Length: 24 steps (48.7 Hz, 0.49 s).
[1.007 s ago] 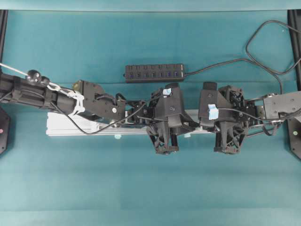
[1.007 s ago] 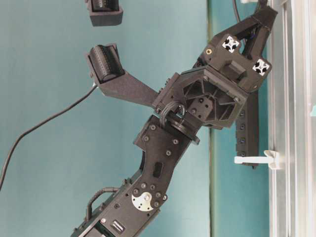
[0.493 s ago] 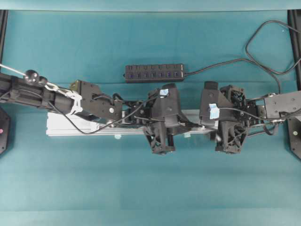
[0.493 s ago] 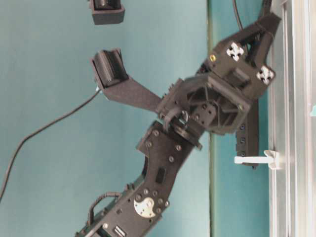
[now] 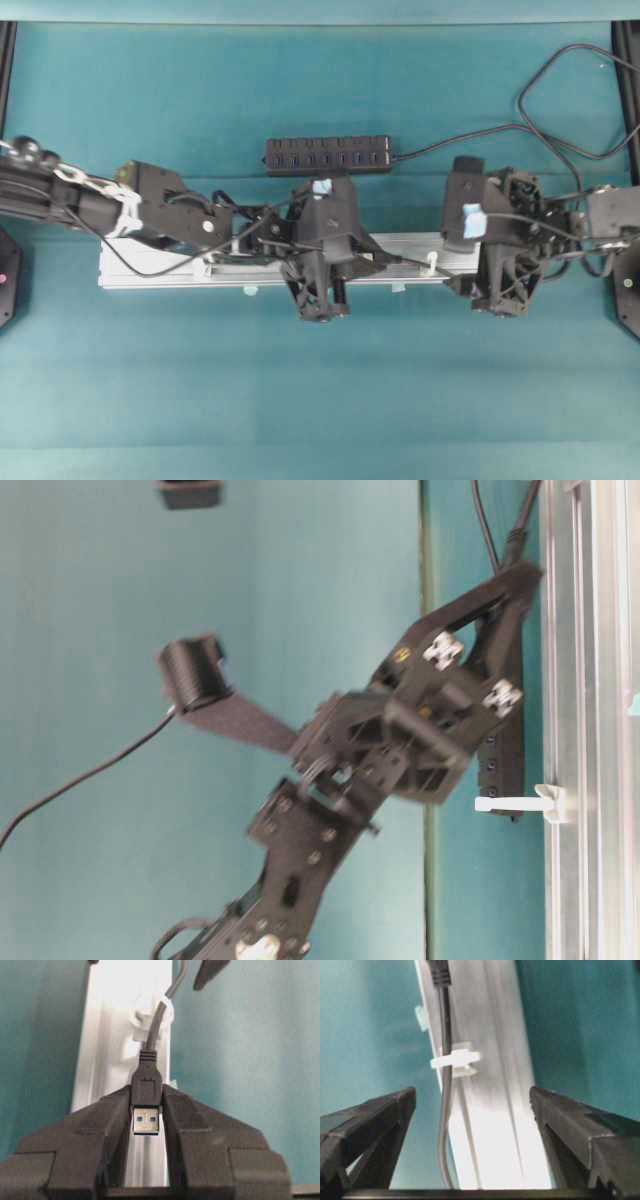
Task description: Pass the USB cable through three rings with both arms.
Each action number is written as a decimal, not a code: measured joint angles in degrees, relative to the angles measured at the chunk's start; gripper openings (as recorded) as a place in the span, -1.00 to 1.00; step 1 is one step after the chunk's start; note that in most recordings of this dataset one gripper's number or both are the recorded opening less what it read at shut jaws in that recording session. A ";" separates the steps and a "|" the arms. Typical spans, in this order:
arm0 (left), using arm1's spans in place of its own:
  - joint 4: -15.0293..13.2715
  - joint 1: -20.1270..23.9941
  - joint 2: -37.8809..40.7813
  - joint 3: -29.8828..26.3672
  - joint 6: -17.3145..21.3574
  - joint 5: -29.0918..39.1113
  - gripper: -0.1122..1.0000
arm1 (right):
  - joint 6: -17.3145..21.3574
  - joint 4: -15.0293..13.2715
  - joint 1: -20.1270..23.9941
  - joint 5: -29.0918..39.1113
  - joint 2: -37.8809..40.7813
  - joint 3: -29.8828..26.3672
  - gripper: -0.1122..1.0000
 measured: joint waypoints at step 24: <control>-0.09 0.62 -6.15 3.43 4.13 0.00 -0.41 | 0.00 0.00 -0.44 -3.43 2.55 -5.80 0.52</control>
